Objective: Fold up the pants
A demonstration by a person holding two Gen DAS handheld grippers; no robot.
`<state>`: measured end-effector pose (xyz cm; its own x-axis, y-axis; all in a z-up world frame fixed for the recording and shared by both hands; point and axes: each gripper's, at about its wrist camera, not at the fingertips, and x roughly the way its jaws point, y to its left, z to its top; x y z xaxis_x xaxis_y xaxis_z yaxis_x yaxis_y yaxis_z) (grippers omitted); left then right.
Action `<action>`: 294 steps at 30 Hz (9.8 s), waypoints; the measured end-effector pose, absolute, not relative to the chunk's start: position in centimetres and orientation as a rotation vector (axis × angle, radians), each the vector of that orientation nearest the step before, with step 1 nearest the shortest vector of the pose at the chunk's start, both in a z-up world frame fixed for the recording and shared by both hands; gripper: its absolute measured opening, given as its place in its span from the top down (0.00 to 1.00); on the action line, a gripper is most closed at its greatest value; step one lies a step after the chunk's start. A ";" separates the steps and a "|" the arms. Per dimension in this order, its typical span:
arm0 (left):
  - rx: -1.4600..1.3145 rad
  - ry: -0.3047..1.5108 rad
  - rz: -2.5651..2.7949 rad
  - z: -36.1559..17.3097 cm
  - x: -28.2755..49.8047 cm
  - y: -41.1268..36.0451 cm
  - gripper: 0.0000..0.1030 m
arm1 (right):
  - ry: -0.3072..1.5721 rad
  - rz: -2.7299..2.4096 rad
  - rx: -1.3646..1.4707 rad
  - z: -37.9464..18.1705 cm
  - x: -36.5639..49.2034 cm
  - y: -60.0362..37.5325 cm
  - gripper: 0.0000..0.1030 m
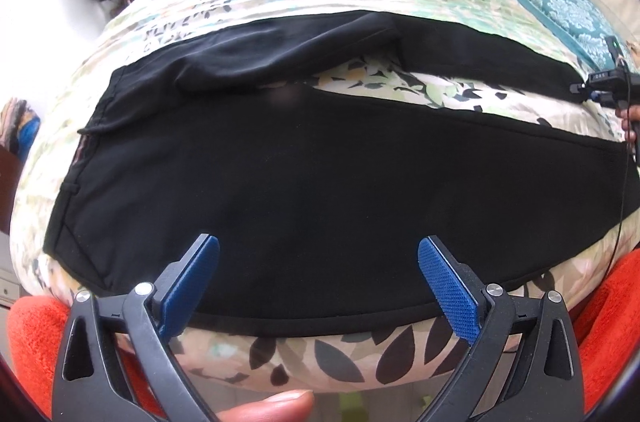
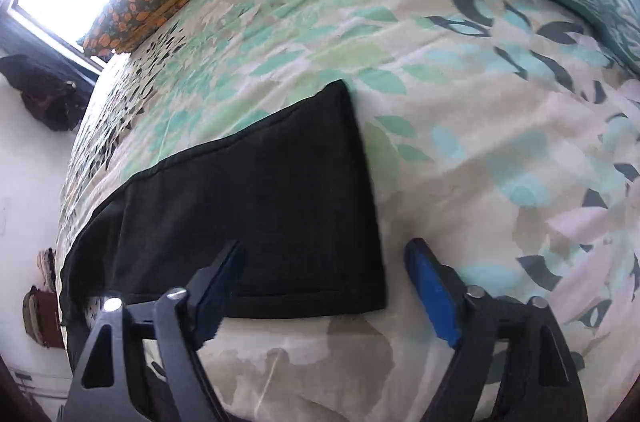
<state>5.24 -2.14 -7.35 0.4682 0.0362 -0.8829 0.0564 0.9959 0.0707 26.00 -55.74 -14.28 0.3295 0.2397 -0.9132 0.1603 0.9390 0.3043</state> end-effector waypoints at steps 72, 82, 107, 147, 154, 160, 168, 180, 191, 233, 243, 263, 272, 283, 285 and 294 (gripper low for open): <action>0.076 1.072 0.125 -14.4 10.2 5.3 0.02 | 1.116 0.025 0.003 -13.3 4.8 -24.5 0.00; -0.017 1.061 0.079 -15.4 10.6 6.7 0.00 | 1.016 -0.001 0.039 -15.1 3.9 -25.4 0.00; 0.046 1.041 0.030 -15.7 8.7 6.8 0.00 | 1.029 -0.504 0.190 -14.2 4.3 -48.9 0.00; -0.034 0.999 0.035 -14.4 7.9 7.7 0.02 | 0.803 -0.262 0.147 -8.4 4.5 -39.7 0.00; -0.085 0.945 0.086 -12.7 8.1 8.9 0.02 | 0.828 -0.214 0.136 -9.3 5.4 -38.2 0.00; -0.095 0.935 0.143 -12.1 8.5 9.8 0.02 | 0.848 -0.169 0.128 -10.0 6.3 -36.9 0.00; -0.106 0.894 0.128 -9.3 12.9 9.4 0.02 | 0.857 -0.114 0.149 -10.4 7.3 -35.8 0.00; -0.043 0.984 0.225 -16.3 18.2 9.4 0.01 | 0.873 -0.010 0.221 -10.2 9.0 -36.1 0.00; -0.016 0.920 0.244 -16.8 17.8 8.8 0.00 | 1.019 -0.103 0.319 -7.2 27.7 -49.1 0.00; -0.022 0.962 0.255 -16.4 18.5 8.9 0.01 | 0.735 -0.046 0.875 -9.9 0.1 -49.0 0.32; -0.089 1.087 0.278 -15.3 17.5 9.4 0.02 | 0.791 -0.015 1.159 -14.8 2.6 -50.5 0.32; -0.086 1.078 0.133 -12.0 22.7 5.1 0.02 | 0.836 -0.079 1.079 -15.0 4.2 -51.6 0.57; -0.337 1.138 0.053 -11.0 31.4 4.7 0.02 | 0.706 -0.084 0.967 -11.5 2.2 -52.5 0.83; -0.560 1.188 0.198 -14.0 37.4 4.6 0.08 | 0.604 -0.025 1.039 -10.4 0.9 -53.4 0.84; -0.592 1.172 0.197 -14.0 37.7 4.9 0.82 | 0.582 -0.005 1.046 -10.0 0.7 -53.3 0.84; -0.692 1.043 0.040 -5.5 33.1 7.4 0.97 | 0.544 0.058 0.942 -5.7 3.0 -53.3 0.84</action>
